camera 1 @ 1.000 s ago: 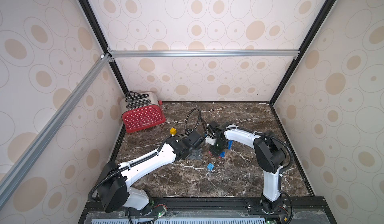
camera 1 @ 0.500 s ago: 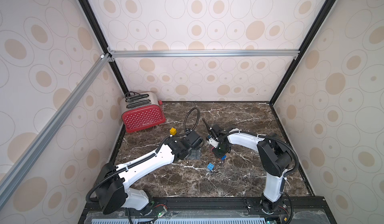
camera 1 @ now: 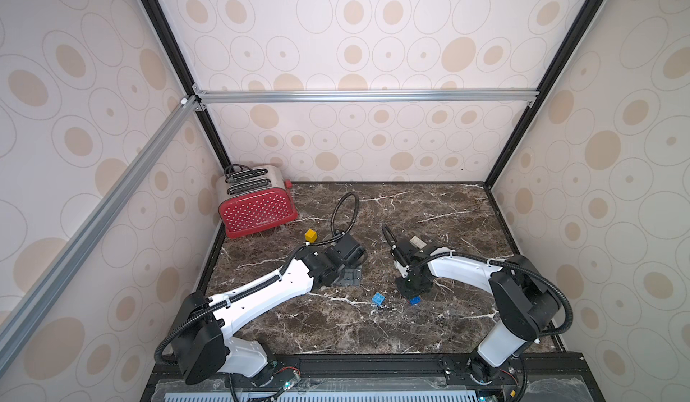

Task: Assemble a carrot with lego
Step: Move the lego brick at the center of the board.

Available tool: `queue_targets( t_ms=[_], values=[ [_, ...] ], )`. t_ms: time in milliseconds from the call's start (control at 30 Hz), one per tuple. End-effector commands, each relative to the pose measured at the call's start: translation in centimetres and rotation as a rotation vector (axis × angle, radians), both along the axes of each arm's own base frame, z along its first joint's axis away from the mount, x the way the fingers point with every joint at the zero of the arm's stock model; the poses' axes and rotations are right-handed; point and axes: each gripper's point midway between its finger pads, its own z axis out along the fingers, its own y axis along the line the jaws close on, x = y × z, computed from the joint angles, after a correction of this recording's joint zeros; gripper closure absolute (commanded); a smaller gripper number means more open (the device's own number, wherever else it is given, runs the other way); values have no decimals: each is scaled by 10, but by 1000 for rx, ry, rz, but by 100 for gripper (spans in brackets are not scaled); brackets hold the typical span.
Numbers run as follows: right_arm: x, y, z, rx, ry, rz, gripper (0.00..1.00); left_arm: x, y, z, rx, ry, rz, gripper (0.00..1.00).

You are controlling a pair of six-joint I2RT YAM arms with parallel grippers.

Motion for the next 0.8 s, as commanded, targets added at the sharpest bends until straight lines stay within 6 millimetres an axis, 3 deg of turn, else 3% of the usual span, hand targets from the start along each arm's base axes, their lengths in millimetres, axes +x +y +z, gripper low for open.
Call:
queue_targets(
  t_ms=[0,133,333,533,767],
  values=[
    [-31,-35,-15,-121,72,-150,66,3,5,-2,27,-6,-3,1],
    [-43,-56,-21,-172,68,-222,65,5,6,-2,40,-9,-12,1],
    [-47,-65,-19,-154,40,-301,59,8,8,-3,58,-12,-12,1],
    [-46,-75,-13,-210,19,-319,45,13,17,-4,85,-19,4,1],
    [-39,-63,9,-113,-25,-328,22,36,42,-3,119,-19,91,1]
  ],
)
